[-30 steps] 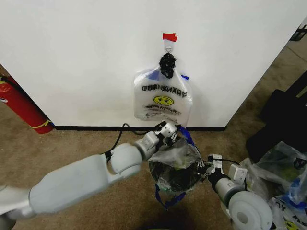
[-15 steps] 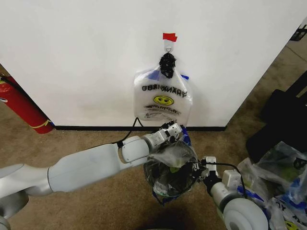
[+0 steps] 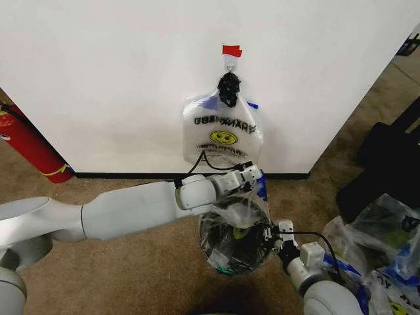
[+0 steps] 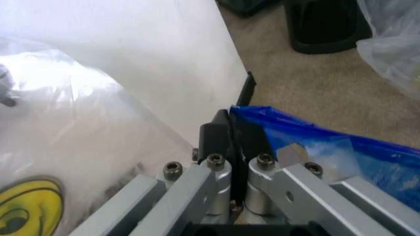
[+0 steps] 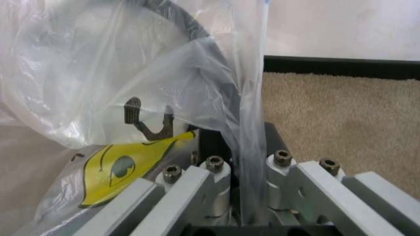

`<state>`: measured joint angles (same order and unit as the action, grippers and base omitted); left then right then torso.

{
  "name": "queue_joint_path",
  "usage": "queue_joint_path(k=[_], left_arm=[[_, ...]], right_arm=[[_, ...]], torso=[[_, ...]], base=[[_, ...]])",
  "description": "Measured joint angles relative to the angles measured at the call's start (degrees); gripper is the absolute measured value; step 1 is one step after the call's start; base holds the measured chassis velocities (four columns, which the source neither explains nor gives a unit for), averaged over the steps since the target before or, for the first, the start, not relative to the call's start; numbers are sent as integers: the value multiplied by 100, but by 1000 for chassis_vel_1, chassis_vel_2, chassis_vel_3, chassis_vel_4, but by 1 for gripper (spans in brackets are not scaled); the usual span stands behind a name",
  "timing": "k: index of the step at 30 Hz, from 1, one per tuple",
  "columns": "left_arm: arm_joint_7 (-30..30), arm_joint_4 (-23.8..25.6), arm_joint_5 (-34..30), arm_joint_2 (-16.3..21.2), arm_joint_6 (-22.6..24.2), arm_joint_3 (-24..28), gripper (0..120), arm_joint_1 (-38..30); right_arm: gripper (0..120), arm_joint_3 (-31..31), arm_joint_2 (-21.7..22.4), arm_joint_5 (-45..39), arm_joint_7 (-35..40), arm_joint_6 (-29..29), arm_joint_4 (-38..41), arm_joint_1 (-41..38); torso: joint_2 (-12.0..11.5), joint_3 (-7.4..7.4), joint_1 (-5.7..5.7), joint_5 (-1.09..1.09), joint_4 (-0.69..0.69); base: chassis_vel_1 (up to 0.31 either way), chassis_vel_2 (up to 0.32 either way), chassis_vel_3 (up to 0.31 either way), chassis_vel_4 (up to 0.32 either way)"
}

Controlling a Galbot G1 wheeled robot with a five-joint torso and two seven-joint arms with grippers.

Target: Pick up the garbage bag from the wall and place it over the trash bin.

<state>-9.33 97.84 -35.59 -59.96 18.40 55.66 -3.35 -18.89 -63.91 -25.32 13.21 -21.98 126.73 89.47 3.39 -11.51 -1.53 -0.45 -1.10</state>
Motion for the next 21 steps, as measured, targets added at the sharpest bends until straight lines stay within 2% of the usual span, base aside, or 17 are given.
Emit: queue_joint_path(k=[3,9,12,14,18,21], left_arm=[[-104,-9,-143,-8,93,-94,0,40],[-220,-54,-873,82,511,-216,0,44],[-365,-94,-1474,63,939,-362,0,76],[-315,-169,-1528,76,1024,-389,0,83],[-99,-266,-1542,140,1127,-383,0,53],[161,-382,-1564,160,1151,-281,0,-8]], right_arm=[[0,27,-13,56,-72,184,-111,14],[0,170,-55,406,-405,878,-386,28],[0,236,-51,699,-677,1332,-509,86],[0,255,-39,830,-805,1543,-557,105],[0,258,2,1108,-1037,1996,-619,145],[0,129,49,1433,-1276,2508,-644,264]], torso=[[0,0,0,0,-1],[0,0,0,0,1],[0,0,0,0,0],[0,0,0,-1,-3],[0,0,0,0,1],[0,0,0,-1,0]], base=[[0,0,0,0],[0,0,0,0],[0,0,0,0],[0,0,0,0],[0,0,0,0],[0,0,0,0]])
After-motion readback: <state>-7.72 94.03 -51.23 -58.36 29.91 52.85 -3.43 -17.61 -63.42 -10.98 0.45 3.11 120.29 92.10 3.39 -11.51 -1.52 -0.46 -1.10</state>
